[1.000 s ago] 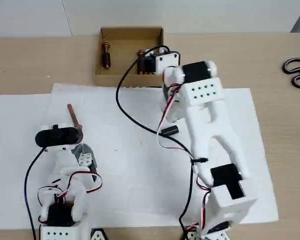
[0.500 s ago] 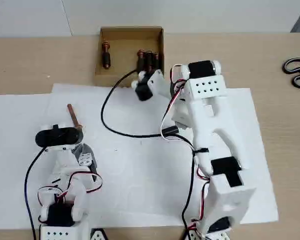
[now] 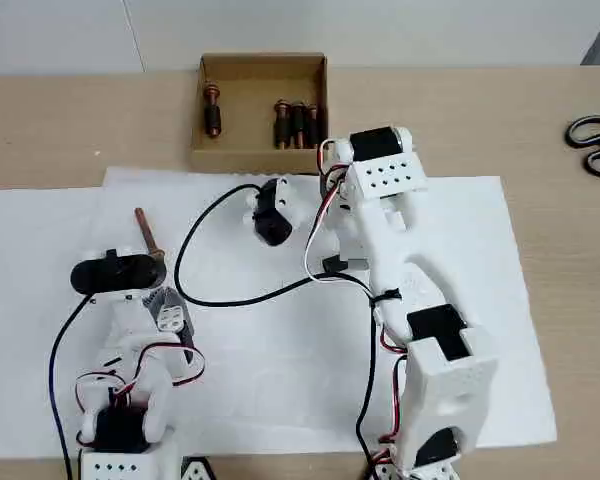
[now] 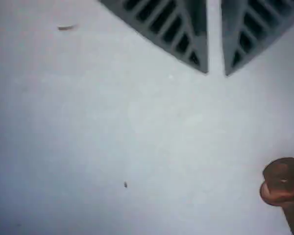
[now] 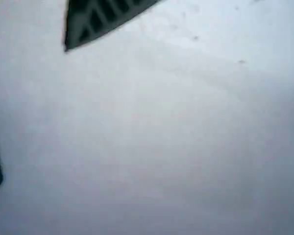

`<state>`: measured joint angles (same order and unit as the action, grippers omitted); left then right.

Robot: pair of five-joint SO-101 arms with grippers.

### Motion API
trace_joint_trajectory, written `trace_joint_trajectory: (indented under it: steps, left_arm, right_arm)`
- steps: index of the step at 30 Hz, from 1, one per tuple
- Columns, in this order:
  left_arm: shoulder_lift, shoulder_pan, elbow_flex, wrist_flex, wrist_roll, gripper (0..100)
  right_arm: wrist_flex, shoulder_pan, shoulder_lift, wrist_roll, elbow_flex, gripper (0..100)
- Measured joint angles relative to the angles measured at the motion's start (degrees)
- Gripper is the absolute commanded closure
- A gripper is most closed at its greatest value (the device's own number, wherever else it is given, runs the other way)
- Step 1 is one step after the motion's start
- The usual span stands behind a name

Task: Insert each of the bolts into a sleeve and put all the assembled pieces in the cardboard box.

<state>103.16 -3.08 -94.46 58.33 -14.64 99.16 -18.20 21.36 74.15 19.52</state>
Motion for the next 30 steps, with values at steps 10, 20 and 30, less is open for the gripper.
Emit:
trace_joint_trajectory:
  steps: [10,20,30]
  left_arm:
    - [0.00,0.00,0.00,0.00,0.00,99]
    - [0.00,0.00,0.00,0.00,0.00,99]
    - [0.00,0.00,0.00,0.00,0.00,99]
  right_arm:
    - [-0.35,-0.62,6.42,3.34,0.09,79.3]
    - [-5.36,-1.93,10.20,3.69,0.09,79.4]
    - [-6.33,-2.37,13.27,3.69,1.05,96.8]
